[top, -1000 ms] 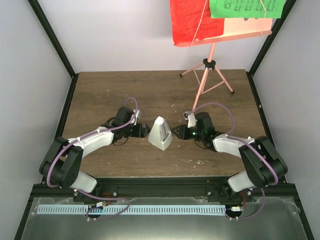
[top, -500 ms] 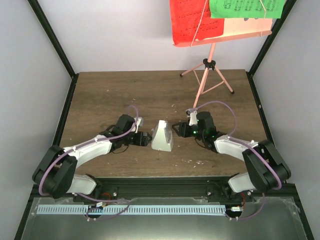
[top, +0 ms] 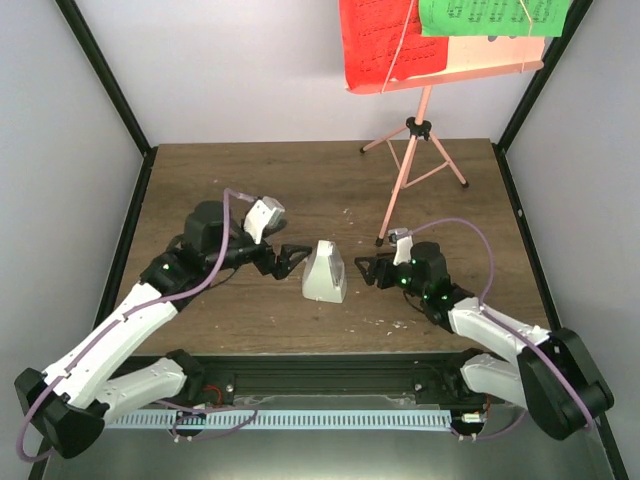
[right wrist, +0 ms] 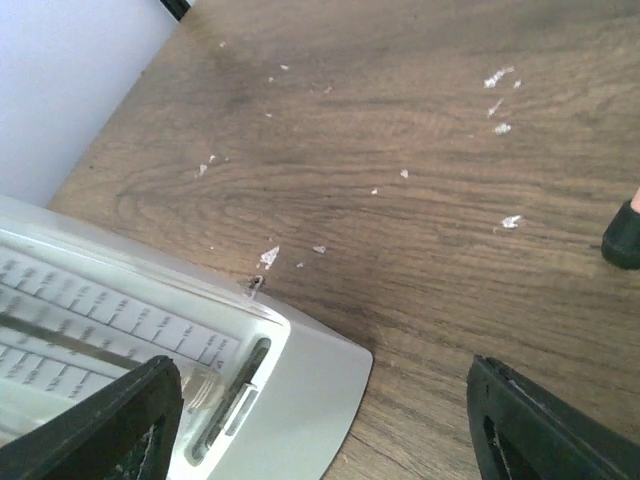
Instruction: Pack up the instrument practice props
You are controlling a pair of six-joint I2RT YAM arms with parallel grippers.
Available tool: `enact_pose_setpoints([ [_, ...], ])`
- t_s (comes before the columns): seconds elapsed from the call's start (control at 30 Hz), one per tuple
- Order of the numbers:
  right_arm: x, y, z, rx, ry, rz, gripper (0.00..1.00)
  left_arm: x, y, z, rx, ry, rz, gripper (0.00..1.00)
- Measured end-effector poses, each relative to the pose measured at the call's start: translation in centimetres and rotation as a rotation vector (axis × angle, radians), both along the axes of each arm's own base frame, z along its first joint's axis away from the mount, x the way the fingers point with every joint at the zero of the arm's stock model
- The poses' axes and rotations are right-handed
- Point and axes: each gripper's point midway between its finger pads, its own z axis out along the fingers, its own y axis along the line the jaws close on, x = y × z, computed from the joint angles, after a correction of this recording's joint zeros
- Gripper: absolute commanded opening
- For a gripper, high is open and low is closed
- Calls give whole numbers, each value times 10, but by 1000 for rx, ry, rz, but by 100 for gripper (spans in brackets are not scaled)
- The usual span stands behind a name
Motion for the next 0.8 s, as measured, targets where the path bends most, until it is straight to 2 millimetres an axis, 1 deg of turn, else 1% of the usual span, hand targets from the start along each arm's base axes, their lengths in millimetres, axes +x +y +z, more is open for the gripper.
enact_pose_setpoints([
  [0.03,-1,-1,4,4,-18,0,82,-6,-4,10,5,-46,-60,100],
  [0.07,-2,-1,7,9,-32,0,83,-8,-8,13,21,-76,-104,100],
  [0.1,-3,-2,10,13,-44,2,84,-9,-12,9,41,-92,-140,100],
  [0.13,-4,-2,12,18,-53,4,85,-10,-15,4,63,-99,-168,100],
  [0.23,-8,-3,14,27,-67,12,86,-8,-25,-24,129,-94,-256,100],
  [0.3,-11,-3,14,29,-71,17,87,-10,-28,-36,147,-114,-304,100],
  [0.4,-13,-3,12,26,-71,26,88,-10,-32,-34,151,-206,-351,100],
  [0.47,-15,-3,11,26,-73,32,88,-6,-37,-27,146,-277,-376,100],
  [0.53,-18,-4,9,27,-71,37,88,0,-42,-27,140,-315,-403,100],
  [0.7,-24,-3,3,29,-56,55,89,16,-60,-50,146,-262,-476,100],
  [0.8,-25,-2,2,30,-52,62,89,17,-68,-62,139,-210,-520,100],
])
